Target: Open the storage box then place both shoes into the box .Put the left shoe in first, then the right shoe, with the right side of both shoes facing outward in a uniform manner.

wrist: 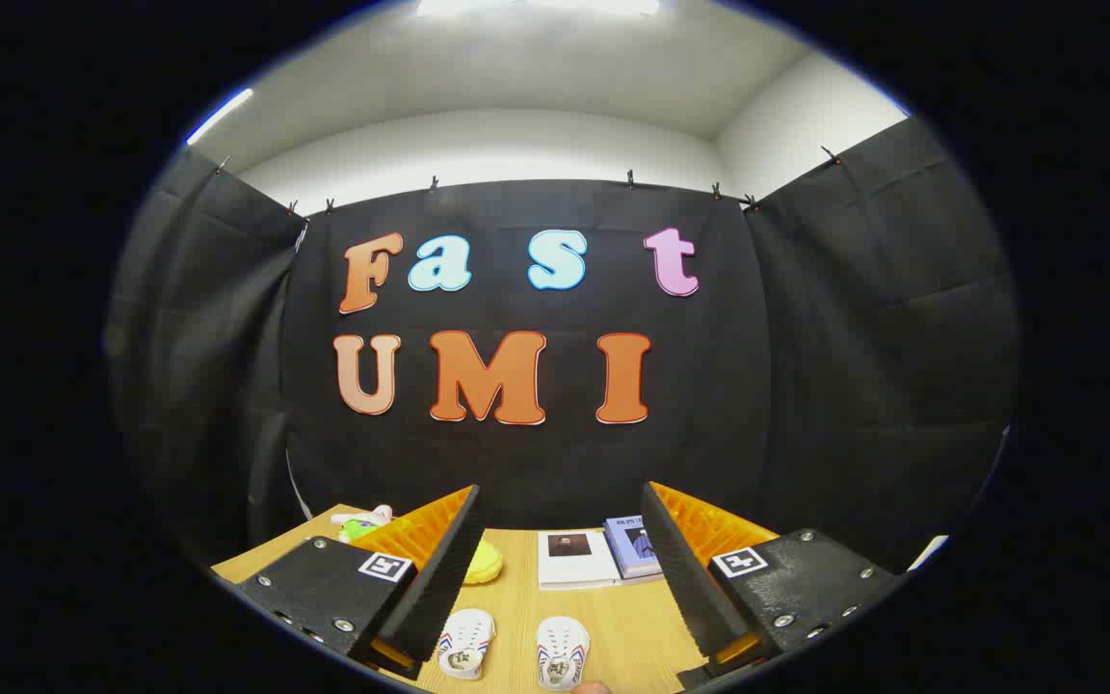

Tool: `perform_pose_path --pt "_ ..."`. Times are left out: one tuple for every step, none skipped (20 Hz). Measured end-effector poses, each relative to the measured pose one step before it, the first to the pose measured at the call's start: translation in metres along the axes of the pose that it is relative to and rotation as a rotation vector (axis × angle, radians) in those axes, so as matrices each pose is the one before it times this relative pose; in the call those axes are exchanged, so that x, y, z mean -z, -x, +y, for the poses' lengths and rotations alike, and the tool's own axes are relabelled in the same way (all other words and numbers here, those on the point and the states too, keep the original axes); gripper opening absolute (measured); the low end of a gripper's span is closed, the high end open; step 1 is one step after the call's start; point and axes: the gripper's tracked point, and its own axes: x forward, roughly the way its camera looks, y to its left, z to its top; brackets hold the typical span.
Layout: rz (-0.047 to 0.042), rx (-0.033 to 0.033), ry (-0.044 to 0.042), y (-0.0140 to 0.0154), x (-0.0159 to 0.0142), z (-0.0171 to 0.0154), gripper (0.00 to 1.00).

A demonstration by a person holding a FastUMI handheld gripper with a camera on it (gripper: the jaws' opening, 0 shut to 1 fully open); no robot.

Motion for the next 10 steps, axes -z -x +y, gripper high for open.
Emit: perform_pose_path --pt "-0.00889 0.00086 0.00544 0.00009 -0.00201 -0.00044 0.97" --pt "-0.00625 0.00033 0.00373 0.00148 -0.00158 -0.00155 0.97" --pt "-0.001 0.0057 0.00151 -0.00114 0.00038 -0.00194 0.97" --pt "0.00199 0.00717 -0.00198 -0.00055 0.00087 -0.00339 0.97" --pt "0.00258 0.0036 -0.00174 0.00032 0.00021 -0.00203 0.97" --pt "0.00321 0.00347 -0.00001 0.0011 -0.00003 -0.00126 0.97" --pt "0.00108 0.00336 0.00186 0.0003 0.00045 -0.00144 0.97" --pt "-0.00038 0.00228 0.0036 0.0003 0.00031 -0.00008 0.97" --pt "-0.00023 0.00322 0.0026 0.00063 -0.00075 -0.00114 0.97" --pt "-0.0001 0.00021 0.00137 -0.00064 -0.00034 0.00024 0.97"
